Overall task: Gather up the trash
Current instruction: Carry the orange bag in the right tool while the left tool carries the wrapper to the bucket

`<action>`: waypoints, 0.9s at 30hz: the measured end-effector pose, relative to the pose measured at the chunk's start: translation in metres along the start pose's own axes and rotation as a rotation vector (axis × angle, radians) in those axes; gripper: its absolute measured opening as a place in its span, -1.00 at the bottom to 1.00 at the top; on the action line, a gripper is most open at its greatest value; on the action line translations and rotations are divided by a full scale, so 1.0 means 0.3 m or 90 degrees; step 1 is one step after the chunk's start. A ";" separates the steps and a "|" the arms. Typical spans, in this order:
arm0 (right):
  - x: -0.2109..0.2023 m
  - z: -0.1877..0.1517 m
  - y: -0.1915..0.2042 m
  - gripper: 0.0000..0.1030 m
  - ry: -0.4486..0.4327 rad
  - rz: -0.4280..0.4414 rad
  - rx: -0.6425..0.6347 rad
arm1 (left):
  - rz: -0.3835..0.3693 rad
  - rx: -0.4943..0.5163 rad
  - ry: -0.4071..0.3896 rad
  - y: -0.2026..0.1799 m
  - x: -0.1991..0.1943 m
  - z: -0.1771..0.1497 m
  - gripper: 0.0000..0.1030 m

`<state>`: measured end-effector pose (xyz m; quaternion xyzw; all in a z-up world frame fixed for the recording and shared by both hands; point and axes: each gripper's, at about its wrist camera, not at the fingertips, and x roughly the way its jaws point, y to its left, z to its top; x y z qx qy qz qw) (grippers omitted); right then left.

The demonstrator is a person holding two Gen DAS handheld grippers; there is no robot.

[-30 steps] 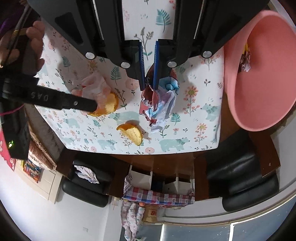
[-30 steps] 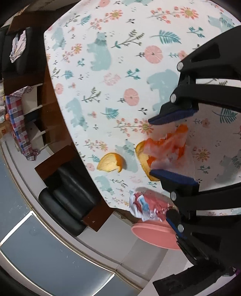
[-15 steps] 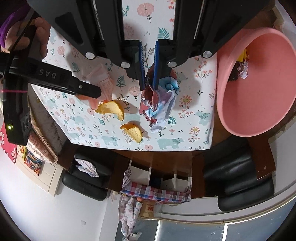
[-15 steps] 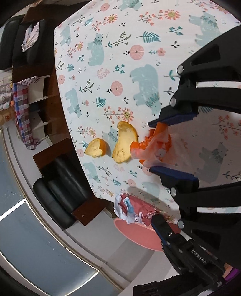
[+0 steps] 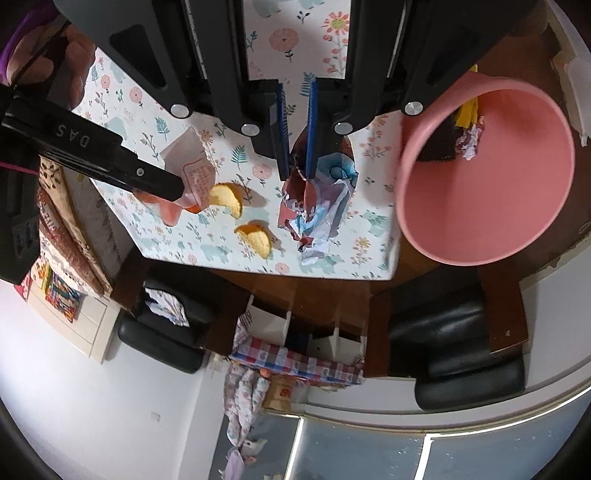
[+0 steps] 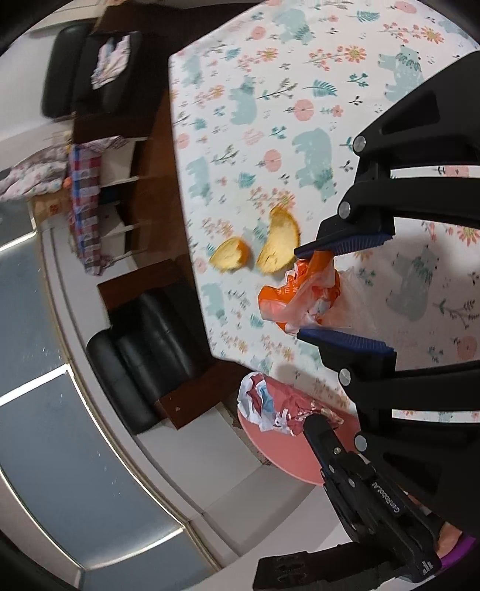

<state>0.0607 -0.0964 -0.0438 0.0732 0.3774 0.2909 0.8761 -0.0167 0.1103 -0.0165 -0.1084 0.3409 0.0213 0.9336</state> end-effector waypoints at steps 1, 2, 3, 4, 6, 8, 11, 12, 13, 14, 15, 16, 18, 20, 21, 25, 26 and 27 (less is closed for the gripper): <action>-0.006 0.002 0.017 -0.24 -0.005 0.001 -0.010 | 0.006 -0.005 -0.006 0.009 -0.016 0.001 -0.85; -0.008 0.003 0.031 -0.24 -0.008 0.002 -0.017 | 0.010 -0.009 -0.011 0.016 -0.027 0.002 -0.85; -0.012 0.004 0.051 -0.24 -0.011 0.004 -0.027 | 0.013 -0.012 -0.014 0.023 -0.035 0.005 -0.85; -0.014 0.006 0.071 -0.24 -0.014 0.004 -0.039 | 0.019 -0.018 -0.020 0.035 -0.051 0.006 -0.85; -0.015 0.008 0.109 -0.24 -0.020 0.005 -0.059 | 0.030 -0.027 -0.028 0.054 -0.074 0.008 -0.85; -0.016 0.013 0.149 -0.24 -0.028 0.007 -0.080 | 0.041 -0.035 -0.035 0.075 -0.094 0.007 -0.85; -0.015 0.021 0.207 -0.24 -0.035 0.015 -0.103 | 0.056 -0.050 -0.042 0.113 -0.123 0.002 -0.85; -0.016 0.023 0.223 -0.24 -0.036 0.017 -0.109 | 0.062 -0.059 -0.045 0.131 -0.136 -0.001 -0.85; -0.012 0.026 0.242 -0.24 -0.038 0.020 -0.117 | 0.065 -0.065 -0.047 0.146 -0.145 -0.002 -0.85; -0.008 0.029 0.267 -0.24 -0.039 0.023 -0.128 | 0.071 -0.072 -0.049 0.161 -0.154 -0.004 -0.85; -0.004 0.030 0.286 -0.24 -0.040 0.025 -0.135 | 0.076 -0.080 -0.053 0.177 -0.165 -0.006 -0.85; -0.001 0.032 0.305 -0.24 -0.042 0.028 -0.143 | 0.079 -0.086 -0.054 0.186 -0.170 -0.006 -0.85; 0.006 0.033 0.351 -0.24 -0.048 0.033 -0.164 | 0.090 -0.100 -0.060 0.217 -0.189 -0.010 -0.85; 0.016 0.033 0.398 -0.24 -0.054 0.037 -0.184 | 0.097 -0.111 -0.063 0.249 -0.206 -0.017 -0.85; 0.022 0.032 0.415 -0.24 -0.056 0.039 -0.191 | 0.102 -0.118 -0.065 0.268 -0.215 -0.020 -0.85; 0.051 0.028 0.485 -0.24 -0.060 0.047 -0.216 | 0.115 -0.138 -0.068 0.324 -0.234 -0.028 -0.85; 0.060 0.027 0.502 -0.24 -0.060 0.049 -0.221 | 0.118 -0.142 -0.067 0.340 -0.236 -0.030 -0.85; 0.069 0.026 0.516 -0.24 -0.060 0.050 -0.225 | 0.122 -0.148 -0.068 0.357 -0.241 -0.034 -0.85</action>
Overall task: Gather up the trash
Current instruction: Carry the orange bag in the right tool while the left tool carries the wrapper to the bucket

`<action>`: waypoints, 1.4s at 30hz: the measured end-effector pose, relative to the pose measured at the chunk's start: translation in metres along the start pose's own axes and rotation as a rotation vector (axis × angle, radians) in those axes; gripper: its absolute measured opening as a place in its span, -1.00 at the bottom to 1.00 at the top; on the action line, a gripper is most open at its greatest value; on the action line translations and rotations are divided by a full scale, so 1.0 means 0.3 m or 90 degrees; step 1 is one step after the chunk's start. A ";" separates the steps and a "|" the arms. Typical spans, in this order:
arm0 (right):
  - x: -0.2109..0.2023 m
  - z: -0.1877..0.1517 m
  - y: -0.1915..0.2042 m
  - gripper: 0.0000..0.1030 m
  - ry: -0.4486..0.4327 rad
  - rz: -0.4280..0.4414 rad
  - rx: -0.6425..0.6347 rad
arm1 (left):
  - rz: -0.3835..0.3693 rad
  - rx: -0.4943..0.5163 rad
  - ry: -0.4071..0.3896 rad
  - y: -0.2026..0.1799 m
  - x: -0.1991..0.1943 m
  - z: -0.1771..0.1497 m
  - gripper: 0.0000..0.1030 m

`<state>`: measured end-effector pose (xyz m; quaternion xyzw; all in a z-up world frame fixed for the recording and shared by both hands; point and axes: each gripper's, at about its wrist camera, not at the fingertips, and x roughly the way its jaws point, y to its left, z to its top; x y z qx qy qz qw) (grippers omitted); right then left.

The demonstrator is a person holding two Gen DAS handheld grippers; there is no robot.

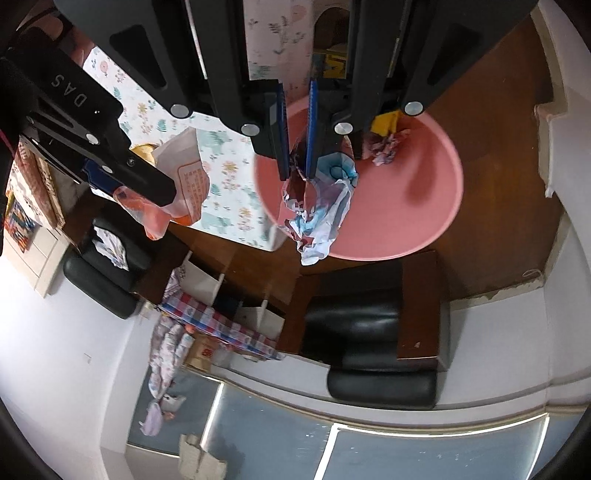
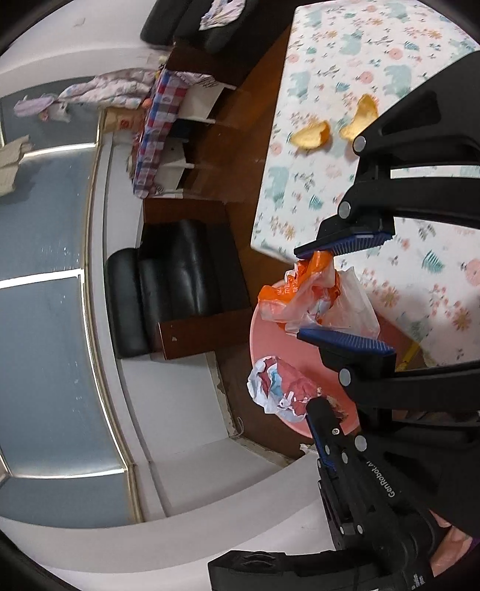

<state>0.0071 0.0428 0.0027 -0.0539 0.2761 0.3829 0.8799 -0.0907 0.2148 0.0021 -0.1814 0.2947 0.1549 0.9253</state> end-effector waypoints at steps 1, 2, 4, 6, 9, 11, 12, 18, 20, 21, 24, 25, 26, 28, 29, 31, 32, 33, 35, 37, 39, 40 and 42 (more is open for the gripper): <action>0.012 0.003 0.015 -0.24 0.001 0.001 -0.006 | 0.002 -0.003 -0.001 0.013 -0.001 -0.001 -0.85; 0.024 0.005 0.031 -0.24 0.003 0.002 -0.011 | 0.005 -0.007 -0.001 0.027 -0.002 -0.001 -0.85; 0.040 0.008 0.054 -0.24 0.007 0.005 -0.019 | 0.010 -0.014 0.000 0.054 0.000 0.000 -0.85; 0.057 0.010 0.078 -0.24 0.010 0.007 -0.025 | 0.014 -0.021 0.000 0.074 0.003 0.001 -0.85; 0.081 0.013 0.103 -0.24 0.015 0.010 -0.033 | 0.021 -0.031 0.001 0.115 0.011 0.003 -0.85; 0.101 0.017 0.107 -0.24 0.018 0.011 -0.037 | 0.025 -0.036 0.003 0.129 0.019 0.005 -0.85; 0.107 0.017 0.111 -0.24 0.020 0.012 -0.038 | 0.026 -0.039 0.004 0.138 0.023 0.006 -0.85; 0.161 0.018 0.136 -0.24 0.032 0.014 -0.046 | 0.037 -0.052 0.013 0.189 0.053 0.004 -0.85; 0.180 0.018 0.141 -0.24 0.037 0.014 -0.046 | 0.039 -0.055 0.018 0.203 0.065 0.002 -0.85; 0.182 0.018 0.145 -0.24 0.038 0.014 -0.046 | 0.041 -0.056 0.019 0.204 0.070 0.000 -0.85; 0.209 0.013 0.149 -0.24 0.046 0.014 -0.045 | 0.044 -0.060 0.026 0.210 0.091 0.000 -0.85; 0.217 0.012 0.149 -0.24 0.050 0.014 -0.044 | 0.045 -0.061 0.028 0.212 0.098 -0.002 -0.85; 0.227 0.009 0.148 -0.24 0.053 0.015 -0.042 | 0.045 -0.064 0.030 0.218 0.107 -0.002 -0.85; 0.242 0.003 0.147 -0.24 0.060 0.014 -0.040 | 0.045 -0.067 0.033 0.223 0.118 -0.006 -0.85; 0.251 0.002 0.146 -0.24 0.064 0.012 -0.040 | 0.044 -0.069 0.035 0.225 0.125 -0.006 -0.85; 0.263 -0.004 0.144 -0.24 0.070 0.011 -0.038 | 0.042 -0.072 0.038 0.228 0.138 -0.007 -0.85; 0.274 -0.007 0.142 -0.24 0.076 0.011 -0.037 | 0.041 -0.072 0.041 0.229 0.143 -0.008 -0.85; 0.282 -0.009 0.143 -0.24 0.080 0.011 -0.036 | 0.041 -0.073 0.044 0.233 0.150 -0.010 -0.85; 0.297 -0.014 0.143 -0.24 0.087 0.011 -0.033 | 0.041 -0.076 0.050 0.239 0.164 -0.014 -0.84; 0.313 -0.022 0.143 -0.24 0.095 0.012 -0.029 | 0.040 -0.077 0.057 0.243 0.177 -0.018 -0.84; 0.325 -0.028 0.150 -0.24 0.102 0.014 -0.028 | 0.042 -0.077 0.061 0.246 0.190 -0.019 -0.84; 0.330 -0.030 0.152 -0.24 0.103 0.014 -0.029 | 0.042 -0.078 0.064 0.248 0.196 -0.018 -0.84; 0.338 -0.033 0.156 -0.24 0.106 0.016 -0.031 | 0.041 -0.080 0.066 0.250 0.204 -0.017 -0.84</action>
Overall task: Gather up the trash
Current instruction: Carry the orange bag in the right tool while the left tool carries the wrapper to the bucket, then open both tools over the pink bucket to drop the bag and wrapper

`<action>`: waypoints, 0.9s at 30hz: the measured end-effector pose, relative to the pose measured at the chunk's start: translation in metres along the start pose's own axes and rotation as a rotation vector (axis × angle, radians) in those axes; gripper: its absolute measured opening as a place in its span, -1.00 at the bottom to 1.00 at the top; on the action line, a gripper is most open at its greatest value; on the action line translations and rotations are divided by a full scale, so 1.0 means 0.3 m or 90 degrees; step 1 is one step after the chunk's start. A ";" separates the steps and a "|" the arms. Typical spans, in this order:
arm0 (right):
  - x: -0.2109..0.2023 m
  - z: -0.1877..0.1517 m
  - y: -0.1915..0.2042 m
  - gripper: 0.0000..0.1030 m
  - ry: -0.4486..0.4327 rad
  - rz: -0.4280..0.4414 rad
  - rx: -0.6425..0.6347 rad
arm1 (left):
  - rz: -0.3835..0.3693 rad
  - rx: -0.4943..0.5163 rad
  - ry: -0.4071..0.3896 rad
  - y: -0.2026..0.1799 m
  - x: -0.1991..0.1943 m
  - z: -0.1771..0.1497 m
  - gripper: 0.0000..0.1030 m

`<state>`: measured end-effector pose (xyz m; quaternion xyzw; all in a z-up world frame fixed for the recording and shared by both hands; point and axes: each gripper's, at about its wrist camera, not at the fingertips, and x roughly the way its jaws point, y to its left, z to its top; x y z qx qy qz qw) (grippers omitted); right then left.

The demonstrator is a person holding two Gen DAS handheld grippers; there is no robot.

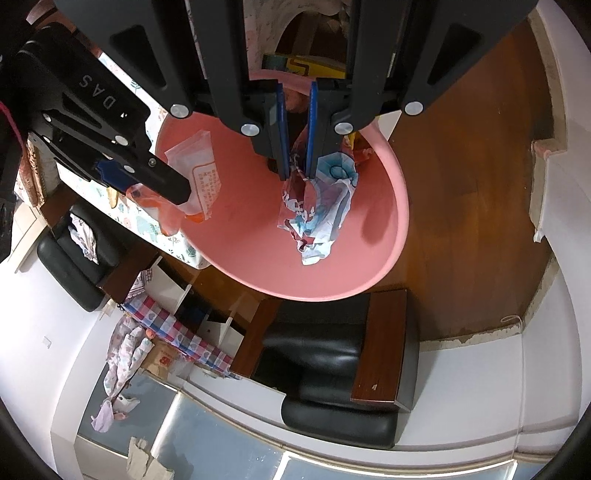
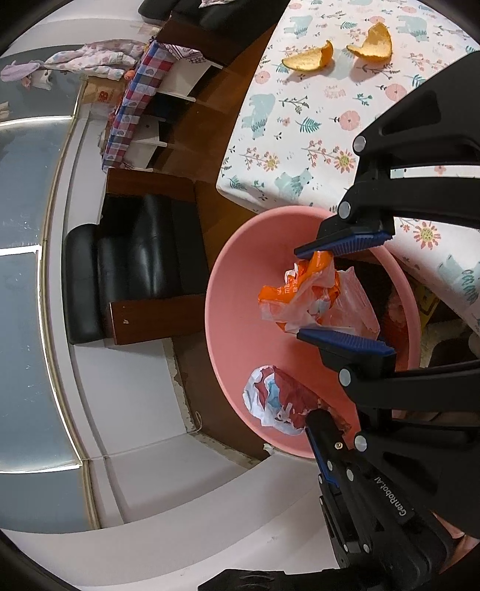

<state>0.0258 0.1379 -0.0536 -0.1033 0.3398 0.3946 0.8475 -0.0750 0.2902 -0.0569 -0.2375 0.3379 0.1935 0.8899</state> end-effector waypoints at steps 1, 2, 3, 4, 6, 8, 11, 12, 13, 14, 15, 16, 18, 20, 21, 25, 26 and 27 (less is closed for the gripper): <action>0.003 -0.001 0.001 -0.24 0.000 0.001 -0.001 | 0.000 -0.001 0.001 0.000 0.005 0.001 -0.84; 0.004 -0.001 0.004 -0.24 -0.001 0.001 -0.002 | 0.000 0.000 0.002 0.001 0.007 -0.002 -0.84; 0.005 -0.001 0.006 -0.24 -0.002 0.001 -0.003 | 0.000 0.001 0.003 -0.002 0.012 -0.001 -0.83; 0.005 -0.001 0.006 -0.24 -0.003 0.001 -0.004 | 0.001 0.001 0.003 -0.002 0.015 -0.003 -0.83; 0.006 -0.001 0.007 -0.24 -0.002 0.001 -0.003 | 0.002 0.000 0.004 0.000 0.020 -0.001 -0.82; 0.006 -0.002 0.008 -0.24 -0.002 0.002 -0.001 | 0.003 -0.002 0.003 0.002 0.021 -0.003 -0.79; 0.011 0.001 0.007 -0.23 0.003 0.009 0.004 | 0.004 -0.002 0.002 0.005 0.016 -0.012 -0.49; 0.013 0.002 0.006 -0.22 0.006 0.011 0.005 | 0.004 -0.003 0.001 0.005 0.014 -0.012 -0.36; 0.016 0.003 0.007 -0.21 0.009 0.014 0.006 | 0.003 -0.007 0.001 0.005 0.013 -0.011 -0.31; 0.018 0.002 0.006 -0.21 0.011 0.016 0.007 | 0.002 -0.009 0.000 0.006 0.011 -0.011 -0.26; 0.018 0.002 0.005 -0.21 0.012 0.018 0.009 | 0.002 -0.012 -0.001 0.007 0.010 -0.011 -0.24; 0.017 0.002 0.006 -0.20 0.012 0.018 0.010 | 0.002 -0.012 -0.002 0.008 0.007 -0.011 -0.24; 0.015 0.003 0.003 -0.19 0.011 0.019 0.014 | 0.004 -0.011 -0.005 0.008 0.002 -0.012 -0.21; 0.012 0.004 -0.001 -0.13 0.010 0.019 0.016 | 0.005 -0.012 -0.007 0.007 -0.002 -0.013 -0.20; 0.008 0.005 -0.003 -0.12 0.008 0.017 0.017 | 0.004 -0.012 -0.008 0.005 -0.007 -0.017 -0.20; -0.001 0.004 -0.012 -0.08 0.005 0.018 0.024 | 0.003 -0.007 -0.013 -0.006 -0.020 -0.017 -0.19; -0.006 0.004 -0.016 -0.07 0.003 0.017 0.026 | 0.002 -0.005 -0.014 -0.010 -0.023 -0.018 -0.18; -0.009 0.003 -0.020 -0.07 0.002 0.017 0.028 | 0.001 -0.003 -0.015 -0.011 -0.028 -0.019 -0.18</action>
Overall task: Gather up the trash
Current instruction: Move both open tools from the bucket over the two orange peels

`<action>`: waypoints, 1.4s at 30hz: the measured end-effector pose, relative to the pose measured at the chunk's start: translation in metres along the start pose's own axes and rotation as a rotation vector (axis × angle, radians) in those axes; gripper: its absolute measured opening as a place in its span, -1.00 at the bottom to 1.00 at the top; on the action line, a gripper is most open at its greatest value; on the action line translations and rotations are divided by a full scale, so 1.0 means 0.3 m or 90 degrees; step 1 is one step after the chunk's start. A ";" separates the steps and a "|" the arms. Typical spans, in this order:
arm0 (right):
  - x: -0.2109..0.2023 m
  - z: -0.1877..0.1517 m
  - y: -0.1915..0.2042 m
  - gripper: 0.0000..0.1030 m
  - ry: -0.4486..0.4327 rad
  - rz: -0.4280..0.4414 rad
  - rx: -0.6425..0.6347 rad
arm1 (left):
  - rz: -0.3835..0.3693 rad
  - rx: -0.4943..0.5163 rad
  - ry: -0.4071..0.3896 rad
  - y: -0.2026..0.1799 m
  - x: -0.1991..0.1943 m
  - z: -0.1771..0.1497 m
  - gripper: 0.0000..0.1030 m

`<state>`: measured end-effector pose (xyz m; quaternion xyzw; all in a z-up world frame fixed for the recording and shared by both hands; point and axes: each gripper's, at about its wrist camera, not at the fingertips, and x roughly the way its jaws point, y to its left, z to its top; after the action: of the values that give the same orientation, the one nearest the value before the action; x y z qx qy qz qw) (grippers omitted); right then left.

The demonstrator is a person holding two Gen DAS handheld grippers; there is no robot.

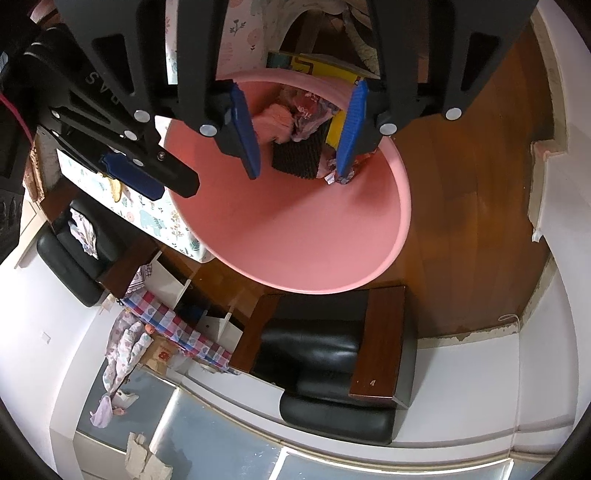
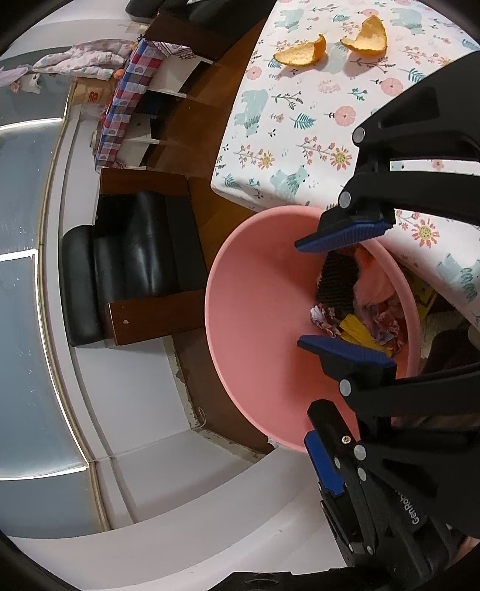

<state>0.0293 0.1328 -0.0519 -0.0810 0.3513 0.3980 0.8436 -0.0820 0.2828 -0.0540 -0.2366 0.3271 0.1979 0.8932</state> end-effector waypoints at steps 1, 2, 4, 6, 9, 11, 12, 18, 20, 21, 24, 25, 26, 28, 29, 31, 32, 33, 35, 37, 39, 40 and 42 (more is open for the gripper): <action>-0.003 -0.001 -0.005 -0.07 -0.001 -0.001 0.002 | 0.000 0.001 -0.001 -0.001 -0.004 0.000 -0.18; -0.008 -0.002 -0.009 -0.07 -0.002 -0.001 0.005 | 0.001 0.002 -0.002 -0.004 -0.008 0.000 -0.18; -0.016 -0.004 -0.021 -0.07 -0.005 -0.002 0.010 | 0.001 0.004 -0.004 -0.005 -0.014 0.001 -0.18; -0.030 -0.007 -0.034 -0.07 -0.009 -0.002 0.016 | 0.002 0.007 -0.005 -0.012 -0.019 0.000 -0.18; -0.054 -0.007 -0.053 -0.07 -0.016 -0.004 0.023 | 0.002 0.010 -0.008 -0.026 -0.029 -0.001 -0.18; -0.074 -0.010 -0.065 -0.07 -0.023 -0.008 0.028 | 0.001 0.014 -0.009 -0.037 -0.036 0.001 -0.18; -0.081 -0.011 -0.073 -0.07 -0.026 -0.010 0.030 | 0.001 0.016 -0.010 -0.043 -0.041 -0.001 -0.18; -0.139 -0.026 -0.130 -0.07 -0.033 -0.037 0.051 | -0.003 0.031 -0.015 -0.085 -0.065 0.005 -0.18; -0.154 -0.031 -0.150 -0.07 -0.033 -0.045 0.057 | -0.005 0.037 -0.017 -0.103 -0.073 0.005 -0.18; -0.167 -0.035 -0.164 -0.07 -0.034 -0.054 0.061 | -0.006 0.040 -0.017 -0.109 -0.075 0.004 -0.18; -0.191 -0.045 -0.190 -0.07 -0.036 -0.073 0.064 | -0.011 0.050 -0.019 -0.142 -0.085 0.001 -0.18; -0.201 -0.048 -0.202 -0.07 -0.038 -0.079 0.067 | -0.012 0.053 -0.018 -0.153 -0.087 0.000 -0.18; -0.211 -0.052 -0.215 -0.07 -0.038 -0.085 0.071 | -0.013 0.056 -0.018 -0.158 -0.090 -0.001 -0.18; -0.223 -0.058 -0.238 -0.07 -0.039 -0.091 0.078 | -0.016 0.064 -0.016 -0.178 -0.093 -0.003 -0.18; -0.232 -0.063 -0.253 -0.07 -0.039 -0.096 0.084 | -0.017 0.067 -0.016 -0.183 -0.093 -0.006 -0.18; -0.241 -0.070 -0.275 -0.07 -0.039 -0.103 0.093 | -0.019 0.075 -0.015 -0.201 -0.095 -0.007 -0.18; -0.246 -0.076 -0.291 -0.07 -0.037 -0.107 0.099 | -0.020 0.079 -0.015 -0.209 -0.095 -0.007 -0.18; -0.251 -0.080 -0.301 -0.07 -0.036 -0.110 0.103 | -0.021 0.083 -0.014 -0.221 -0.096 -0.009 -0.18; -0.259 -0.089 -0.328 -0.07 -0.034 -0.119 0.114 | -0.022 0.090 -0.012 -0.237 -0.097 -0.011 -0.18; -0.263 -0.095 -0.348 -0.07 -0.032 -0.128 0.122 | -0.023 0.096 -0.010 -0.258 -0.094 -0.013 -0.18; -0.270 -0.102 -0.371 -0.07 -0.032 -0.136 0.128 | -0.025 0.103 -0.007 -0.281 -0.091 -0.012 -0.18; -0.276 -0.108 -0.381 -0.07 -0.032 -0.139 0.130 | -0.025 0.106 -0.006 -0.291 -0.090 -0.015 -0.18; -0.294 -0.120 -0.412 -0.07 -0.035 -0.148 0.136 | -0.028 0.114 -0.003 -0.310 -0.087 -0.016 -0.18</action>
<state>0.0620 -0.0192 -0.0383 -0.0203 0.3569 0.2600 0.8970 -0.0554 0.1996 -0.0122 -0.1621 0.3361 0.1487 0.9158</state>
